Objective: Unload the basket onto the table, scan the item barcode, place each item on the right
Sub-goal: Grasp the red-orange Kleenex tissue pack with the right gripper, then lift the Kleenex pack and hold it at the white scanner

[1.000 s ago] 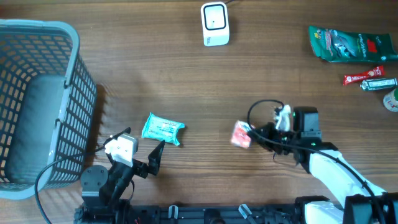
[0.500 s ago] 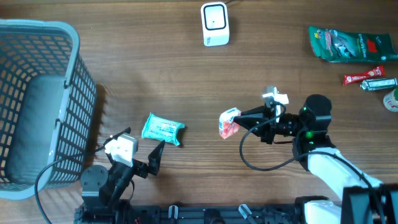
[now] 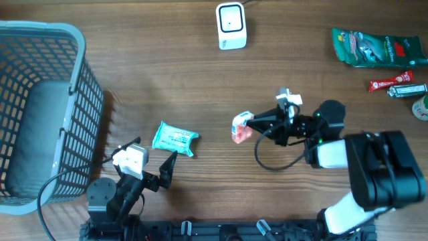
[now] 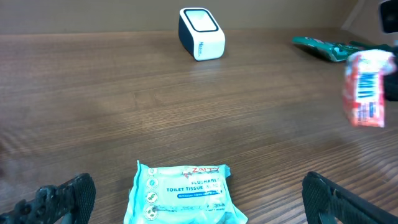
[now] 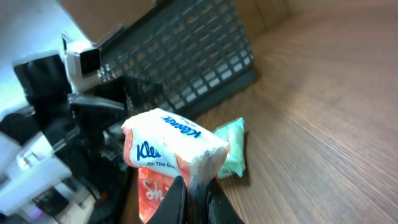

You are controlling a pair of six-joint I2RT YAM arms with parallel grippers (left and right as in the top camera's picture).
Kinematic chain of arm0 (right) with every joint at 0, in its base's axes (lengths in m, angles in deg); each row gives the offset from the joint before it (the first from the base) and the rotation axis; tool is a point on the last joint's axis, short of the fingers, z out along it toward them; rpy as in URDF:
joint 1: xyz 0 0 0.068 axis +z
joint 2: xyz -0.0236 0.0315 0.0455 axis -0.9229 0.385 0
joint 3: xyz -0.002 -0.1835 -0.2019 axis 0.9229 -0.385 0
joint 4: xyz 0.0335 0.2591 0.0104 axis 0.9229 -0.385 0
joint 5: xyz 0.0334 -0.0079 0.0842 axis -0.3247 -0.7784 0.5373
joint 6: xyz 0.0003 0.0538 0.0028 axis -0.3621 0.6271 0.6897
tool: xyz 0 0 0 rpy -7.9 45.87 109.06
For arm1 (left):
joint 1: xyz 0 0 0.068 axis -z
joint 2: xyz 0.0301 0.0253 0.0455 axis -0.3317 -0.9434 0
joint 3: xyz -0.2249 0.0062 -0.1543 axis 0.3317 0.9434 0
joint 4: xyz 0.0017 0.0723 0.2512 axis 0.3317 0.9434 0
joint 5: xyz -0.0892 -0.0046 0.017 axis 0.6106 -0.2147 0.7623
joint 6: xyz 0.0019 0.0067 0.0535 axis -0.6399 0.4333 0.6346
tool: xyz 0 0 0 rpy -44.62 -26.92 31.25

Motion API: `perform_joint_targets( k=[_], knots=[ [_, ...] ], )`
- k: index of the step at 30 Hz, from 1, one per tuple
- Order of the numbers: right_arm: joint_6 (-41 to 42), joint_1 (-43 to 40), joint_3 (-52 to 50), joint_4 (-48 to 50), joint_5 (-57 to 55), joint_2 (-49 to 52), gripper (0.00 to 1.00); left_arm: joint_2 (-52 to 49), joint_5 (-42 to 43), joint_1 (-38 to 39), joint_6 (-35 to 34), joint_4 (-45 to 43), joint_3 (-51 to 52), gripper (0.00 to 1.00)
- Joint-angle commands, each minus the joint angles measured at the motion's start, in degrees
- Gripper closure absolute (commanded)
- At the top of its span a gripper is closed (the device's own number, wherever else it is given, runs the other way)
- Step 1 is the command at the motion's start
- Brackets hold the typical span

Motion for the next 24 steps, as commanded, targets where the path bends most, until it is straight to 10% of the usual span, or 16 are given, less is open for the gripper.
perform_joint_targets(
  k=[1,6,24],
  knots=[
    [22.9,3.9,2.6,4.2,-4.5,5.8,0.96,0.4,0.7,-0.2,-0.6,-0.1,0.4,0.0],
    [42.0,10.1,3.1,8.9,-1.8,8.5,0.96,0.4,0.7,-0.2,-0.5,-0.1,0.4,0.0],
    [54.0,28.4,9.3,18.6,-4.1,8.4,0.96,0.4,0.7,-0.2,-0.5,-0.1,0.4,0.0]
  ],
)
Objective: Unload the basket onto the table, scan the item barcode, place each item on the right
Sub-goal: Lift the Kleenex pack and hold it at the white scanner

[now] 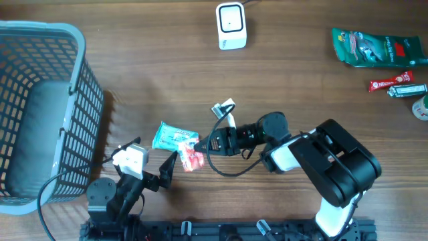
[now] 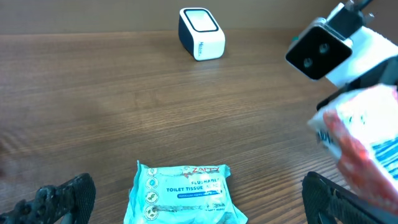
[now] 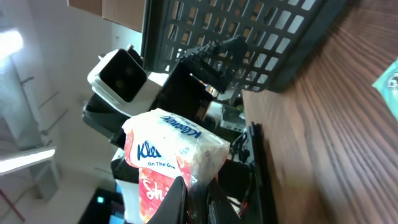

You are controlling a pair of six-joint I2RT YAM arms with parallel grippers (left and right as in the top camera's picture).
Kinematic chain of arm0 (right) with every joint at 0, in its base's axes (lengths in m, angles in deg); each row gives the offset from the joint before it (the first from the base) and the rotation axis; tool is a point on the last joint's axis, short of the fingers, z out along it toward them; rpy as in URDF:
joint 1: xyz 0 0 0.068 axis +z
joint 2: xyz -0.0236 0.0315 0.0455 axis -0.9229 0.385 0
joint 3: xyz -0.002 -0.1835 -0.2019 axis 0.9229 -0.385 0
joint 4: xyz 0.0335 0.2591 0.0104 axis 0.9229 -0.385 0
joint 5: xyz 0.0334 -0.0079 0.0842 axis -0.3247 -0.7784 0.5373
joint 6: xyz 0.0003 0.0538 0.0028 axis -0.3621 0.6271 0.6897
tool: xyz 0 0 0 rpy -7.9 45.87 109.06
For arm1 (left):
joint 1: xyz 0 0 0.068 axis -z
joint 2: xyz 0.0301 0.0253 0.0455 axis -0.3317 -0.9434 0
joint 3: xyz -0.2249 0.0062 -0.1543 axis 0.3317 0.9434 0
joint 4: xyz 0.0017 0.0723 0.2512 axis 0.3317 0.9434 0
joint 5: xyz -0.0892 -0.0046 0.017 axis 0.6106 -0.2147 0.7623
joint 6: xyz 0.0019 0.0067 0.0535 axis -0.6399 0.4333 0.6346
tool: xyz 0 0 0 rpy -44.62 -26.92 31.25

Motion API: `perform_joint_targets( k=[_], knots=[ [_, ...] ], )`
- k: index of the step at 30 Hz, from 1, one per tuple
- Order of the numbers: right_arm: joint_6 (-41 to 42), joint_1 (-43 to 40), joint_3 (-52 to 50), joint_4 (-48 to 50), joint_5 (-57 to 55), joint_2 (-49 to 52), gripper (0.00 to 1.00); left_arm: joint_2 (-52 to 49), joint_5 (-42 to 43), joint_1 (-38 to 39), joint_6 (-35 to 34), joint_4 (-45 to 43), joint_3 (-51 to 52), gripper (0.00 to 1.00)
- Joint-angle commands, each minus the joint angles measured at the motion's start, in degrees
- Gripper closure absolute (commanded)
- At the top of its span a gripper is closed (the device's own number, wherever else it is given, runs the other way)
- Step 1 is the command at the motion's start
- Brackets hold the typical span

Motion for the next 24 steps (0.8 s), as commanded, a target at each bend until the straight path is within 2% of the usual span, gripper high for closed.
perform_joint_targets(
  k=[1,7,13,16,24],
  knots=[
    [4.7,0.0,1.5,4.4,5.0,0.5,0.96,0.4,0.7,-0.2,-0.5,-0.1,0.4,0.0],
    [3.9,-0.7,1.7,4.4,10.5,0.5,0.96,0.4,0.7,-0.2,-0.5,-0.1,0.4,0.0],
    [1.2,-9.9,1.8,4.4,22.0,0.5,0.96,0.4,0.7,-0.2,-0.5,-0.1,0.4,0.0],
    [-0.8,-14.5,1.7,4.4,21.9,0.5,0.96,0.4,0.7,-0.2,-0.5,-0.1,0.4,0.0],
    [-2.6,-17.0,2.6,4.4,22.4,0.5,0.96,0.4,0.7,-0.2,-0.5,-0.1,0.4,0.0]
  ],
)
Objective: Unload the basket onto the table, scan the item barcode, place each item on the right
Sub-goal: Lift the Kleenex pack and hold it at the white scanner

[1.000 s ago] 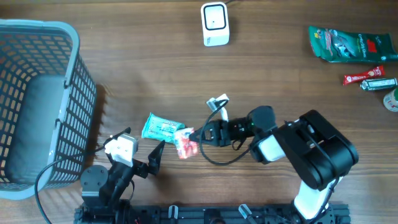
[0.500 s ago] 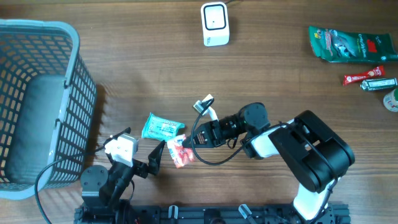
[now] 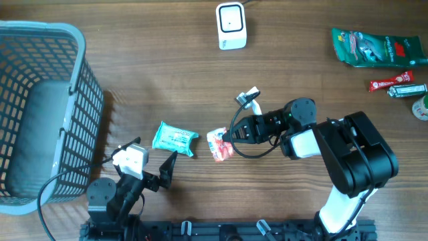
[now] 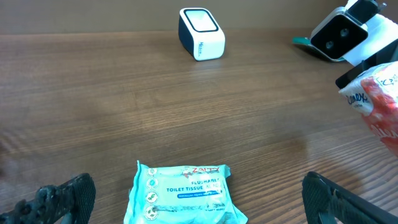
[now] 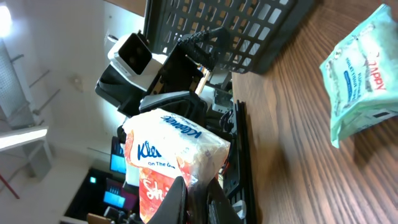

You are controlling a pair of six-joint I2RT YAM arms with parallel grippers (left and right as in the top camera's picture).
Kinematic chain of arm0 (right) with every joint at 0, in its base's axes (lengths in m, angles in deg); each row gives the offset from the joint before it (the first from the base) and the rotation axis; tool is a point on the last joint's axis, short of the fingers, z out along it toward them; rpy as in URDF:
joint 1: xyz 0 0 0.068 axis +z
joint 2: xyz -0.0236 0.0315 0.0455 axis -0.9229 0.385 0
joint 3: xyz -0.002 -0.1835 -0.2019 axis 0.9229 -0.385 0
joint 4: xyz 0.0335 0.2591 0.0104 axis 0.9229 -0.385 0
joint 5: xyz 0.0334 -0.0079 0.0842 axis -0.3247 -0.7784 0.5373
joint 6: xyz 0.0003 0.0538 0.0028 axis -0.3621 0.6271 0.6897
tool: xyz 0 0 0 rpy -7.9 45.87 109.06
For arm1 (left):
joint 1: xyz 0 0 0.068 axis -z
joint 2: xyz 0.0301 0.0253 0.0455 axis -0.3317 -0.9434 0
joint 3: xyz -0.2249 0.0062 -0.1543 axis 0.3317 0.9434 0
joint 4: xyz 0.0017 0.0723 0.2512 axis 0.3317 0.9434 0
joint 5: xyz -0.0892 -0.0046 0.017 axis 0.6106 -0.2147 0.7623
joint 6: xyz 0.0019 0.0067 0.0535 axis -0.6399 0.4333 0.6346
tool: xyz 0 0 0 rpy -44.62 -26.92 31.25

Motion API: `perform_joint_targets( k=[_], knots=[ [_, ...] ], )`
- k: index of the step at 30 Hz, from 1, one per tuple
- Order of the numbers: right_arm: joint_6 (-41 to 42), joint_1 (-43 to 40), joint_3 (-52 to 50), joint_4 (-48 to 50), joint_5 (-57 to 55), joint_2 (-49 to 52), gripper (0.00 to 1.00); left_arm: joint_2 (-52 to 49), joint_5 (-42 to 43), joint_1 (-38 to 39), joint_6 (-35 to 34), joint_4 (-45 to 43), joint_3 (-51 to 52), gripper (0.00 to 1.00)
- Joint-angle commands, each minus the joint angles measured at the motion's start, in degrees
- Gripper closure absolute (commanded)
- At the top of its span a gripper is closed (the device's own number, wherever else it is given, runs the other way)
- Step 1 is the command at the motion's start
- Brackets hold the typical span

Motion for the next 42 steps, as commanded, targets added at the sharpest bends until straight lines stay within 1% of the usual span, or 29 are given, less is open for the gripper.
perform_joint_targets(
  k=[1,4,7,8,10,11,12,14,15,18,19,21,23,25,27,28,29,30,31,32,34,35,37,40,42],
  knots=[
    [-1.2,-2.3,2.3,4.4,3.6,0.5,0.95,0.4,0.7,-0.2,-0.6,-0.1,0.4,0.0],
    [-4.0,-4.7,7.0,4.4,3.6,0.5,0.95,0.4,0.7,-0.2,-0.5,-0.1,0.4,0.0],
    [-5.9,-6.7,15.5,3.8,3.7,0.6,0.95,0.4,0.7,-0.2,-0.5,-0.1,0.4,0.0],
    [-8.9,-6.8,18.6,0.9,3.7,0.7,0.95,0.4,0.7,-0.2,-0.5,-0.1,0.4,0.0],
    [-18.3,-6.8,22.6,-10.0,3.6,0.8,0.95,0.4,0.7,-0.2,-0.6,-0.1,0.4,0.0],
    [-25.4,-6.7,24.1,-18.2,3.5,0.8,0.96,0.4,0.7,-0.2,-0.5,-0.1,0.4,0.0],
    [-34.0,-6.7,25.6,-30.2,2.0,0.8,0.95,0.4,0.7,-0.2,-0.5,-0.1,0.4,0.0],
    [-42.5,-6.7,26.5,-41.6,-1.9,0.8,0.95,0.4,0.7,-0.2,-0.6,-0.1,0.4,0.0],
    [-47.5,-6.9,26.5,-46.9,-6.2,0.8,0.95,0.4,0.7,-0.2,-0.5,-0.1,0.4,0.0],
    [-56.7,-7.0,26.7,-58.1,-17.6,0.8,0.95,0.4,0.7,-0.2,-0.5,-0.1,0.4,0.0],
    [-62.7,-7.0,27.3,-65.5,-22.9,0.8,0.96,0.4,0.7,-0.2,-0.5,-0.1,0.4,0.0],
    [-71.1,-7.0,29.1,-77.2,-30.2,0.8,0.95,0.4,0.7,-0.2,-0.5,-0.1,0.4,0.0],
    [-83.1,-7.0,34.1,-95.3,-42.9,0.7,0.96,0.4,0.7,-0.2,-0.5,-0.1,0.4,0.0],
    [-92.4,-6.4,40.7,-109.4,-55.0,0.7,0.96,0.4,0.7,-0.2,-0.5,-0.1,0.4,0.0],
    [-97.8,-5.6,47.0,-117.5,-60.2,0.7,0.96,0.4,0.7,-0.2,-0.5,-0.1,0.4,0.0],
    [-98.1,-5.2,50.9,-119.8,-62.2,0.7,0.96,0.4,0.7,-0.2,-0.5,-0.1,0.4,0.0],
    [-99.2,-4.9,55.6,-121.0,-66.9,0.7,0.96,0.4,0.7,-0.2,-0.5,-0.1,0.4,0.0],
    [-99.4,-4.6,57.2,-120.3,-70.8,0.7,0.96,0.4,0.7,-0.2,-0.5,-0.1,0.4,0.0],
    [-99.6,-3.8,58.6,-117.1,-79.0,0.7,0.96,0.4,0.7,-0.2,-0.5,-0.1,0.4,0.0],
    [-101.8,-3.0,58.6,-114.6,-84.8,0.8,0.95,0.4,0.7,-0.2,-0.5,-0.1,0.4,0.0],
    [-107.3,-1.4,58.6,-111.1,-93.1,1.6,0.95,0.4,0.7,-0.2,-0.5,-0.1,0.4,0.0],
    [-108.7,-0.8,58.6,-109.9,-95.2,1.8,0.96,0.4,0.7,-0.2,-0.5,-0.1,0.4,0.0],
    [-111.8,1.1,58.8,-104.6,-100.0,3.7,0.96,0.4,0.7,-0.2,-0.6,-0.1,0.4,0.0],
    [-111.8,2.8,59.0,-96.1,-102.7,6.6,0.96,0.4,0.7,-0.2,-0.6,-0.1,0.4,0.0],
    [-111.6,3.5,60.2,-93.4,-103.1,8.5,0.96,0.4,0.7,-0.2,-0.5,-0.1,0.4,0.0]
  ],
)
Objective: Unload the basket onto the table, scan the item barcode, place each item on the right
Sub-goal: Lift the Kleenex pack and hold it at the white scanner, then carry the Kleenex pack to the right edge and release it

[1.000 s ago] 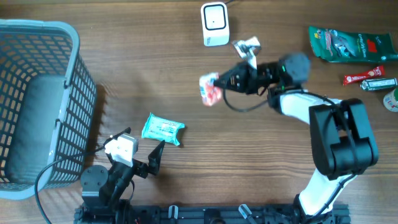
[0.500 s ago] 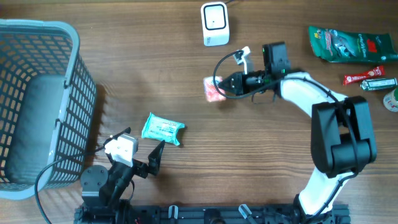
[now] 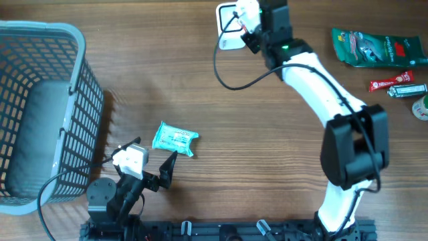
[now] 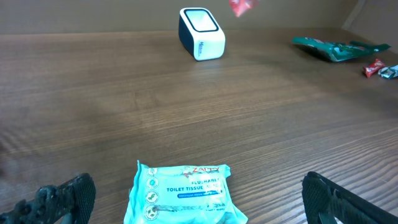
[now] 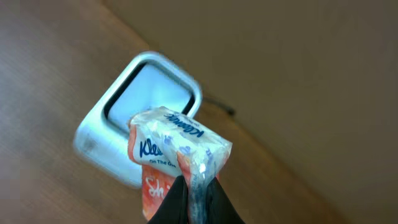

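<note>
The white barcode scanner (image 3: 230, 27) stands at the table's far middle, seen also in the left wrist view (image 4: 200, 41) and the right wrist view (image 5: 134, 118). My right gripper (image 5: 198, 190) is shut on the sealed edge of a Kleenex tissue pack (image 5: 176, 149), orange and white, held just above the scanner (image 3: 249, 11); a red bit of it shows in the left wrist view (image 4: 240, 7). A teal toilet tissue pack (image 3: 175, 138) lies near the front, between the wide-open fingers of my left gripper (image 4: 199, 208), untouched.
A grey plastic basket (image 3: 40, 114) fills the left side. At the far right lie a green snack bag (image 3: 371, 47), a red bar (image 3: 391, 83) and other small wrapped items. The scanner's cable runs off the far edge.
My right gripper, then low near the teal pack with the Kleenex pack, now holds it over the scanner at the far middle. The left arm has not moved.
The right gripper held the Kleenex pack at mid-table. Then it was beside the teal pack near the left gripper, then a little to the right of it. Now the pack hangs over the scanner. The left gripper stayed open around the teal pack throughout.
</note>
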You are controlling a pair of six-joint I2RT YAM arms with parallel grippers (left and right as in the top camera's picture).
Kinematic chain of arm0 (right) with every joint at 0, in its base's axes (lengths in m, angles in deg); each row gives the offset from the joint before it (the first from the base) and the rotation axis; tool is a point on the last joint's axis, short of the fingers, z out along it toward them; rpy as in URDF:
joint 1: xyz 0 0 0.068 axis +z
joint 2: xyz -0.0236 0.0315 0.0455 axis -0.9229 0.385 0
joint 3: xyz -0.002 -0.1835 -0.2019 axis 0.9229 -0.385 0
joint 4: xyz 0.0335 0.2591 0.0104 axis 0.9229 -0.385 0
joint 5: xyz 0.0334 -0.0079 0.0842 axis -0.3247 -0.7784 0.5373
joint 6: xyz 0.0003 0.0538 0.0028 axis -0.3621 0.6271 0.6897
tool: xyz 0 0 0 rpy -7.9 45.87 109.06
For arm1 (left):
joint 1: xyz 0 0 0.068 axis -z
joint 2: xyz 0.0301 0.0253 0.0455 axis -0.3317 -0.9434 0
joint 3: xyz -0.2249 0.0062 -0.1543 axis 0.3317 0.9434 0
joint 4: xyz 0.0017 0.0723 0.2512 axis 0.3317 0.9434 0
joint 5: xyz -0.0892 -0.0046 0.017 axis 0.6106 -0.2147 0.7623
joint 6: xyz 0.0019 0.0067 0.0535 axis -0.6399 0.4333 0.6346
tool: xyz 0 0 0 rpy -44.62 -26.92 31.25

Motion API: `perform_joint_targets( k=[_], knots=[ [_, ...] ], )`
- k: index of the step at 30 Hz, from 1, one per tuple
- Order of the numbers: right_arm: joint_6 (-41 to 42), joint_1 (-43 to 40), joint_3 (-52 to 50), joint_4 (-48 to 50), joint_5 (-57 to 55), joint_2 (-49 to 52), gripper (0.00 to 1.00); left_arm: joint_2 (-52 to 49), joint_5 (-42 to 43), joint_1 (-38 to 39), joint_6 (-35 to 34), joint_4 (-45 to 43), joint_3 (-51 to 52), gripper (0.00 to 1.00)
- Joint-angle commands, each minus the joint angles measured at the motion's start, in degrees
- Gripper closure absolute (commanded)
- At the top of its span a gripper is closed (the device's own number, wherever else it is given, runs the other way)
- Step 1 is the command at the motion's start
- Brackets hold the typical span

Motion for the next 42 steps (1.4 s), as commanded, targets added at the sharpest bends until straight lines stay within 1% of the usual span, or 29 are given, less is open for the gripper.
perform_joint_targets(
  k=[1,7,12,17,19,20,24,25,26,28,30,32,35,40,42],
  knots=[
    [-1.7,1.4,3.1,2.7,-5.4,4.9,0.96,0.4,0.7,-0.2,-0.5,-0.2,0.4,0.0],
    [-1.9,1.9,9.9,3.0,-6.3,12.6,0.96,0.4,0.7,-0.2,-0.5,-0.2,0.4,0.0],
    [-3.4,2.6,13.6,3.0,-5.9,14.6,0.96,0.4,0.7,-0.2,-0.5,-0.2,0.4,0.0],
    [-2.6,3.2,14.1,3.1,-5.9,14.9,0.96,0.4,0.7,-0.2,-0.5,-0.2,0.4,0.0],
    [2.1,3.6,15.2,1.3,-8.0,14.7,0.96,0.4,0.7,-0.2,-0.5,-0.2,0.4,0.0],
    [5.2,4.0,16.6,-1.7,-9.4,14.3,0.96,0.4,0.7,-0.2,-0.5,-0.2,0.4,0.0],
    [26.5,4.4,25.6,-23.6,-17.9,10.7,0.96,0.4,0.7,-0.2,-0.5,-0.2,0.4,0.0],
    [34.9,3.7,27.1,-31.6,-20.1,8.6,0.96,0.4,0.7,-0.2,-0.5,-0.2,0.4,0.0],
    [40.4,3.0,27.3,-36.9,-20.2,7.1,0.95,0.4,0.7,-0.2,-0.5,-0.2,0.4,0.0],
    [55.5,0.8,27.3,-52.8,-20.0,3.5,0.96,0.4,0.7,-0.2,-0.5,-0.2,0.4,0.0],
    [62.9,-1.7,27.3,-63.6,-20.1,2.4,0.96,0.4,0.7,-0.2,-0.5,-0.2,0.4,0.0],
    [66.0,-5.0,26.8,-70.7,-21.5,2.4,0.96,0.4,0.7,-0.2,-0.5,-0.2,0.4,0.0],
    [67.6,-11.7,23.4,-73.3,-25.0,2.5,0.96,0.4,0.7,-0.2,-0.5,-0.2,0.4,0.0],
    [66.1,-27.4,12.8,-65.5,-22.4,2.5,0.96,0.4,0.7,-0.2,-0.5,-0.2,0.4,0.0],
    [60.5,-33.2,8.3,-58.2,-18.6,2.5,0.96,0.4,0.7,-0.2,-0.5,-0.2,0.4,0.0]
  ],
)
